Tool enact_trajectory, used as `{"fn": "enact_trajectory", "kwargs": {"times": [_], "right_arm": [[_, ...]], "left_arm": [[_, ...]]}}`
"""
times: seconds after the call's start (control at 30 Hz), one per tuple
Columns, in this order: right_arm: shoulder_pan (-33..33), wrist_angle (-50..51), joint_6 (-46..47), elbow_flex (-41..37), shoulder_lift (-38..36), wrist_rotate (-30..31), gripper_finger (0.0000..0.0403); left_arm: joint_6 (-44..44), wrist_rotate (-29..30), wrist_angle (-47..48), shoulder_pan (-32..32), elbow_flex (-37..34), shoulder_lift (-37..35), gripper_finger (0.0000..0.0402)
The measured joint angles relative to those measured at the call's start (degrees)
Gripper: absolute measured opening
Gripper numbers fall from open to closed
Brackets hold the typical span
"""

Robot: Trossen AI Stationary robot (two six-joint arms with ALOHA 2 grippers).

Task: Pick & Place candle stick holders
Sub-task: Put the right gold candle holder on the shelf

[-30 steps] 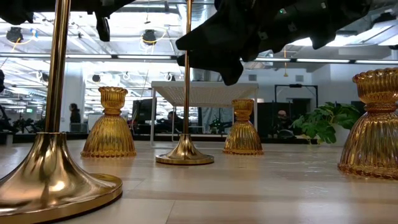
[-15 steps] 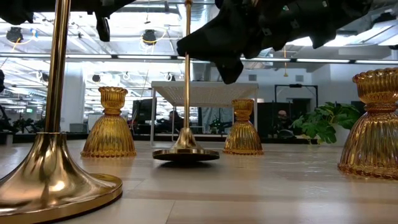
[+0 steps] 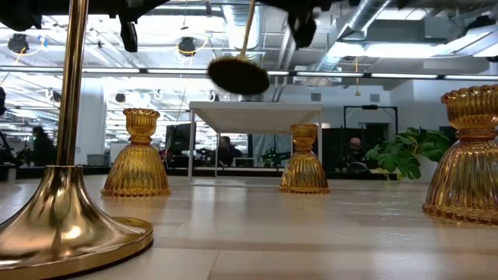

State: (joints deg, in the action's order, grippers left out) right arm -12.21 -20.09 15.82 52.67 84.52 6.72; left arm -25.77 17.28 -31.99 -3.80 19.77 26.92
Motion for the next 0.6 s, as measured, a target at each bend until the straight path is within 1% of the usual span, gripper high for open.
{"fn": "enact_trajectory", "kwargs": {"times": [0.17,0.33,0.47,0.6], "right_arm": [[5.3,15.4,-3.7,7.1,-6.3,0.0,0.0008],[12.9,27.6,-11.3,15.2,-8.6,0.0,0.0009],[21.2,29.6,-16.0,18.9,-8.6,-2.4,0.001],[30.3,29.3,-18.3,19.6,-8.2,-6.0,0.001]], "left_arm": [[0.0,0.0,-0.2,0.0,0.0,0.0,0.0008],[0.0,0.0,-0.2,0.0,0.0,0.0,0.0008],[0.0,0.0,-0.6,0.0,0.0,0.0,0.0008],[0.0,0.0,-0.7,0.0,0.0,0.0,0.0008]]}}
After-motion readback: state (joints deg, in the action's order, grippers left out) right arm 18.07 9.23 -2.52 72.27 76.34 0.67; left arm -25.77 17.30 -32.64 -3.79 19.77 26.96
